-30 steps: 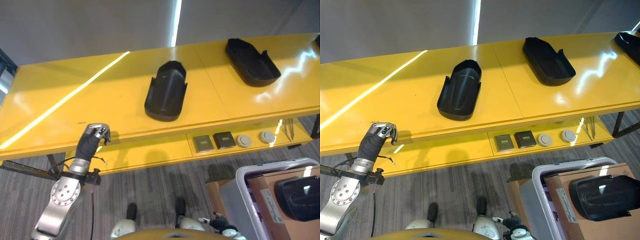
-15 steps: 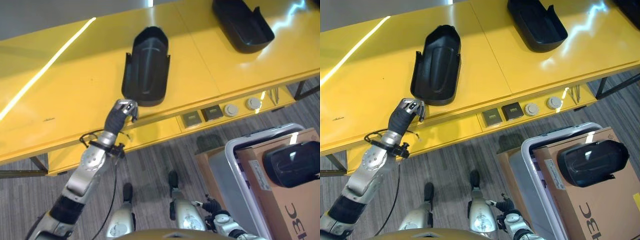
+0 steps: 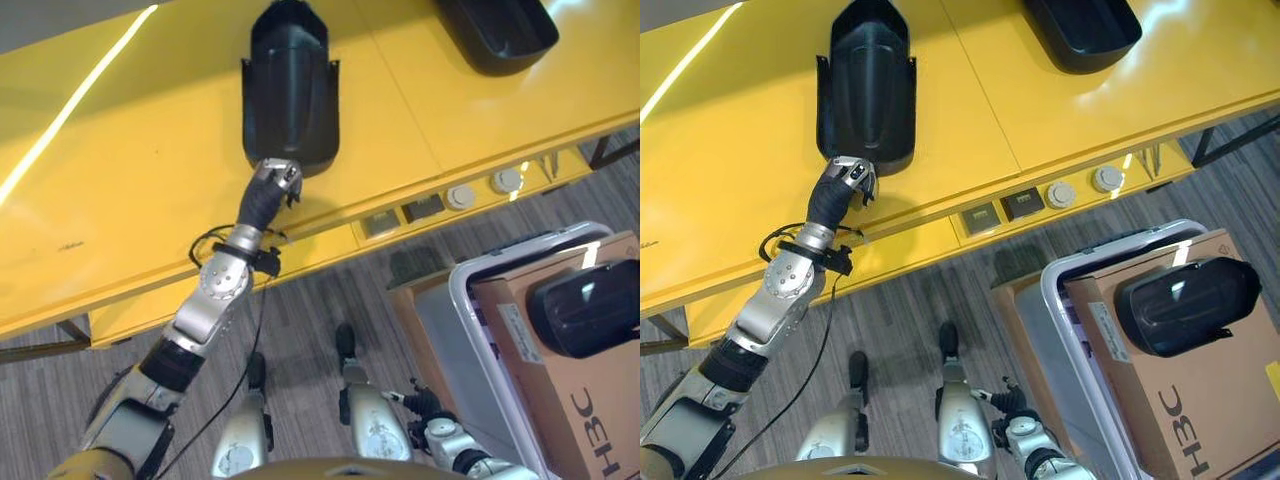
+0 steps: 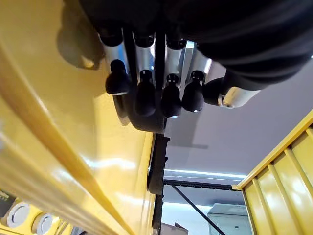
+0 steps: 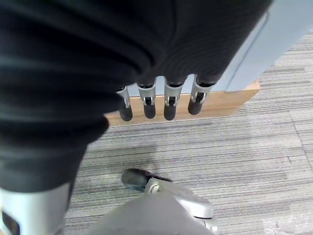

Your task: Move parts from the plastic box to the shelf.

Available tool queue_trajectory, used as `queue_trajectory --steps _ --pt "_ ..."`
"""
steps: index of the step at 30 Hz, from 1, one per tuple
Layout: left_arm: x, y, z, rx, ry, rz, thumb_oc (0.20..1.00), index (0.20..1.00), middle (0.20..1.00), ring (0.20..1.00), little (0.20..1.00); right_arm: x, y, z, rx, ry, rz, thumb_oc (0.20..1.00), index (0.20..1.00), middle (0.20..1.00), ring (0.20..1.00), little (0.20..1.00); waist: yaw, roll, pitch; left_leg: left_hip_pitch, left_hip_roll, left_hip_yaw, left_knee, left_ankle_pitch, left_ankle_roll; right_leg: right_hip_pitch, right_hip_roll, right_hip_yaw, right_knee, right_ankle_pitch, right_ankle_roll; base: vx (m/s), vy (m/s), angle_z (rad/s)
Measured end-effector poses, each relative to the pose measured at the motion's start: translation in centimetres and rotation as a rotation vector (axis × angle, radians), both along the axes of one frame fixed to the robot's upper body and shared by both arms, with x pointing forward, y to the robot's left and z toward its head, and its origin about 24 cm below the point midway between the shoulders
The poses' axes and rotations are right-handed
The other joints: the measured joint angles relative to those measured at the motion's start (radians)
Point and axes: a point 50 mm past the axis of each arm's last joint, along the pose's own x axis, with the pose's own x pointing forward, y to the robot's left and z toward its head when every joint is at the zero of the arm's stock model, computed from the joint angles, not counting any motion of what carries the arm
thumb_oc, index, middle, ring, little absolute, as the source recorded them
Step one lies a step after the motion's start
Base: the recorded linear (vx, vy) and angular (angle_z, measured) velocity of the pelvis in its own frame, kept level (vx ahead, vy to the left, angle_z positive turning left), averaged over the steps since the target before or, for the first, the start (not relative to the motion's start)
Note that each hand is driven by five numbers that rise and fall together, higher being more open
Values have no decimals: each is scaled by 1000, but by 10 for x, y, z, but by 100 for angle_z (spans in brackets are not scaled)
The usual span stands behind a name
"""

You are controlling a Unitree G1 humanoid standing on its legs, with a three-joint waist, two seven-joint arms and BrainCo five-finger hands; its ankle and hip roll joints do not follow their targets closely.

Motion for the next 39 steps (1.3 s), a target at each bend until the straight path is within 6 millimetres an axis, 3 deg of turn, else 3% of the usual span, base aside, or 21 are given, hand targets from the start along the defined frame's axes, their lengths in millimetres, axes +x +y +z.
queue_trajectory --steps 19,26,30,32,34,35,36,38,39 --pt "15 2 17 7 -81 157 200 200 200 200 200 5 3 3 13 -33 3 1000 1000 1000 1000 1000 -34 0 0 -10 -3 29 0 3 1 -28 0 30 0 15 0 1 3 -4" --pt "19 3 10 19 -61 207 200 200 200 200 200 3 2 2 9 -20 -1 1000 1000 1000 1000 1000 -32 -1 -3 40 -2 28 0 2 3 26 0 27 0 14 1 6 -2 2" --pt "19 6 6 9 -47 235 200 200 200 200 200 -2 2 -1 7 5 -6 1000 1000 1000 1000 1000 -21 0 -19 84 -1 24 -1 0 1 77 -4 15 0 5 3 22 -12 6" --pt "16 10 -2 14 -26 245 200 200 200 200 200 -10 2 -5 6 31 -13 1000 1000 1000 1000 1000 -23 0 -61 96 1 7 -1 -1 1 95 -7 1 -1 -5 -1 24 -10 18" --pt "3 13 -3 -11 -33 230 200 200 200 200 200 -17 3 -8 11 55 -22 1000 1000 1000 1000 1000 -12 1 -91 128 3 -2 -1 -2 3 136 -8 -16 0 -12 0 30 -6 20" --pt "-8 12 -1 -37 -50 200 322 322 322 322 322 -20 3 -9 12 62 -26 1000 1000 1000 1000 1000 -10 4 -100 145 3 -5 -1 -5 4 155 -8 -20 -3 -15 1 20 0 21" --pt "-25 8 2 -80 -84 131 1000 1000 1000 1000 1000 -33 2 -13 11 96 -37 1000 1000 1000 1000 1000 -2 9 -148 148 -1 -17 -3 -10 7 165 -11 -24 -6 -25 4 9 1 21" --pt "-32 10 5 -92 -97 95 1000 1000 1000 1000 1000 -35 1 -14 12 106 -41 1000 1000 1000 1000 1000 18 13 -170 158 -5 -22 -1 -14 15 177 -18 -29 -3 -29 7 9 1 8" --pt "-46 15 4 -102 -94 63 1000 1000 1000 1000 1000 -35 1 -14 14 108 -53 1000 1000 1000 1000 1000 17 13 -172 182 -5 -20 -2 -15 15 199 -18 -28 -1 -25 7 0 0 0"
